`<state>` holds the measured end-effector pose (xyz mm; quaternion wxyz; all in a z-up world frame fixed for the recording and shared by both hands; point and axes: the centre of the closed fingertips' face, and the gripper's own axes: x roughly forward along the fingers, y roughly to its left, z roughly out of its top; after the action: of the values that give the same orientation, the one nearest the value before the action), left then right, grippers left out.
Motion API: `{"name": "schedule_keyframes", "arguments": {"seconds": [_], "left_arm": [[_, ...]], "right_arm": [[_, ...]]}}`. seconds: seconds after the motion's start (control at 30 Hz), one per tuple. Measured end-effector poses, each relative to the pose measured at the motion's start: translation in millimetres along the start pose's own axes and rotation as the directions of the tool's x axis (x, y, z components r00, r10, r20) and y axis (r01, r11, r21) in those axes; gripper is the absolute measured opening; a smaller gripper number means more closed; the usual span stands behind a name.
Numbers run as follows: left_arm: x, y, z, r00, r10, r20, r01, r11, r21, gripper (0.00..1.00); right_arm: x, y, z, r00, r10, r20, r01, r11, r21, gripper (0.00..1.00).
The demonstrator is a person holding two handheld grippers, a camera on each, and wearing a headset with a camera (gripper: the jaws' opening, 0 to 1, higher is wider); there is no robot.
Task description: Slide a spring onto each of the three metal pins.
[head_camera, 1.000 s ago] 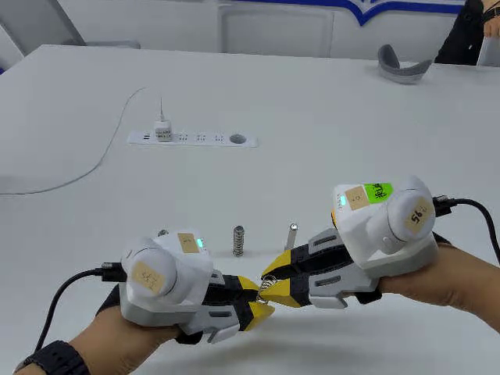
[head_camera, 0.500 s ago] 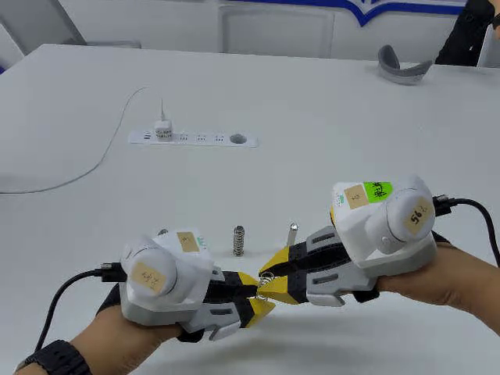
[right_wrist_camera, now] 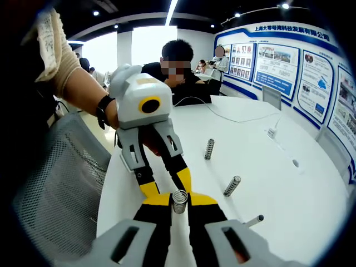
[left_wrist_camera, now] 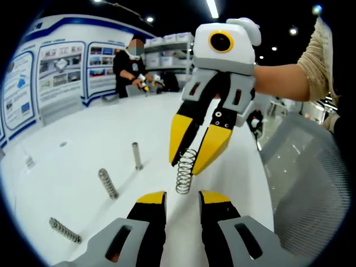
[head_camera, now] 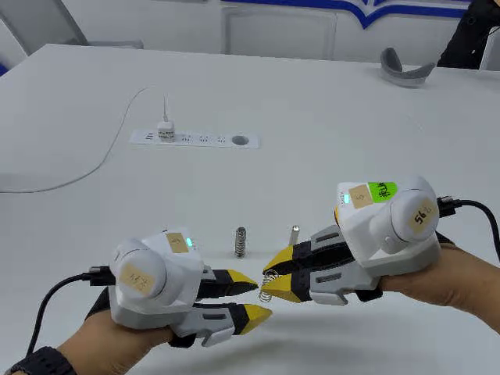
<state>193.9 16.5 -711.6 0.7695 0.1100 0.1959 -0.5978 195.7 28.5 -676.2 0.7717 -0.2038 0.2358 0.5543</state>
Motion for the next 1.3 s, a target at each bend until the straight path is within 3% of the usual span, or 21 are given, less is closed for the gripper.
{"name": "schedule_keyframes", "arguments": {"seconds": [0.4, 0.73, 0.9, 1.3], "left_arm": [[-19.1, 8.1, -8.3, 0.9989, 0.046, -0.011, -0.046, 0.999, -0.017, 0.30], [-43.1, 16.4, -21.1, 0.9948, 0.100, -0.018, -0.101, 0.994, -0.041, 0.34], [-55.3, 20.3, -28.9, 0.9914, 0.129, -0.018, -0.130, 0.989, -0.064, 0.35], [-74.8, 31.8, -32.5, 0.9797, 0.201, 0.000, -0.200, 0.974, -0.103, 0.36]], "right_arm": [[-8.2, -12.9, -0.4, 0.9992, -0.040, 0.005, 0.040, 0.999, 0.015, 0.12], [-24.5, -35.0, 0.2, 0.9944, -0.105, 0.013, 0.105, 0.994, 0.026, 0.12], [-31.2, -46.6, 0.8, 0.9908, -0.134, 0.018, 0.133, 0.990, 0.037, 0.12], [-38.4, -60.2, 2.1, 0.9846, -0.173, 0.025, 0.171, 0.984, 0.051, 0.12]]}}
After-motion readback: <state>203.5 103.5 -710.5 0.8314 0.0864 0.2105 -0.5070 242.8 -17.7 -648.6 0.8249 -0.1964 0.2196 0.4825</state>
